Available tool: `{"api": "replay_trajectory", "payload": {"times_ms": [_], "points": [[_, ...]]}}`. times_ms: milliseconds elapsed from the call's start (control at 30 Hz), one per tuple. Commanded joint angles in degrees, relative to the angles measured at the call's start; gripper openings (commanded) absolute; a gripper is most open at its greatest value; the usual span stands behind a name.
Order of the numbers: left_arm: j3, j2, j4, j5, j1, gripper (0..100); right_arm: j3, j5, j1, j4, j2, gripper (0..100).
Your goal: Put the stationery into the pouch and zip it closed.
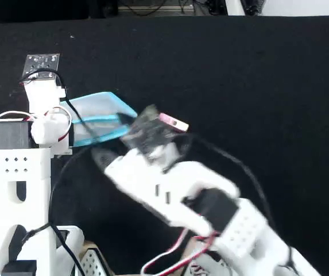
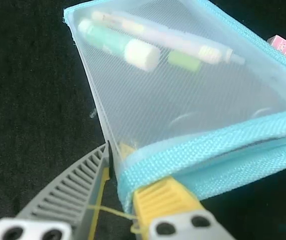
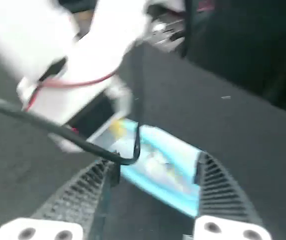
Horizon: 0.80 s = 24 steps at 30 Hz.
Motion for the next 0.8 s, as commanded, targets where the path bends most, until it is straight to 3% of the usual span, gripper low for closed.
{"api": "replay_trajectory", "payload": {"times_ms": [0,167,300,533,767], "points": [[-2.5,0.1,0.4,-0.5,0.7,3,-10.1,0.4,14.4,8.4,0.0,18.0],[-2.3,0.1,0.4,-0.6,0.7,3,-12.5,1.0,30.1,13.2,12.8,18.0],[-2.3,0.1,0.4,-0.6,0.7,3,-12.6,10.5,35.5,12.3,26.9,18.1],[-2.2,0.1,0.4,-0.6,0.7,3,-12.6,28.0,37.8,6.2,47.8,18.1],[-2.2,0.1,0.4,-0.6,0.7,3,-12.9,33.8,32.9,0.4,60.8,18.1]]}}
